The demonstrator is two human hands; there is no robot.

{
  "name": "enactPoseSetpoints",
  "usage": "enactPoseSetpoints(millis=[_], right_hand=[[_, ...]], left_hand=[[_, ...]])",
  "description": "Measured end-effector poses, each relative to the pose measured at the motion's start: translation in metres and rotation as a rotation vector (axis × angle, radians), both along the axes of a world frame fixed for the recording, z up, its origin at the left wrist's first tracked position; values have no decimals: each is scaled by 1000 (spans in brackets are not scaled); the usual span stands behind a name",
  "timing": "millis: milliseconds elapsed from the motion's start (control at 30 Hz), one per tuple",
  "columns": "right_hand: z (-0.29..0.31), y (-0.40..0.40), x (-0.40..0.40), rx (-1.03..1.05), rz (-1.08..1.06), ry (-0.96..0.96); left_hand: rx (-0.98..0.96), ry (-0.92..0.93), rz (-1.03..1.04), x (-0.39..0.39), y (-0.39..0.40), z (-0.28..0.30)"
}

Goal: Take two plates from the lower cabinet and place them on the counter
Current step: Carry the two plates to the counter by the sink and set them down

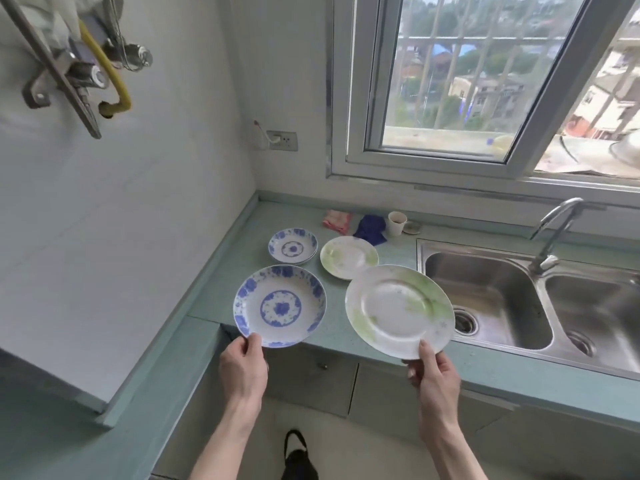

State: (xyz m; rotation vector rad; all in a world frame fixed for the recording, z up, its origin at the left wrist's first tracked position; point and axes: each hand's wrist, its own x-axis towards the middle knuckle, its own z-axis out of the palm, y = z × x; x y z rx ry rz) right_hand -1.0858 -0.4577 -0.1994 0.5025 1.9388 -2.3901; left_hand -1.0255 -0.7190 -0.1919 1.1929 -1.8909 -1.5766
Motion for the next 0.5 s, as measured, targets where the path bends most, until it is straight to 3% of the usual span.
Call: enactPoseSetpoints(millis=[500], right_hand=[[-36,-92,-164,40,-33,-65]], left_hand=[[70,-71,-36,-181,-96,-53]])
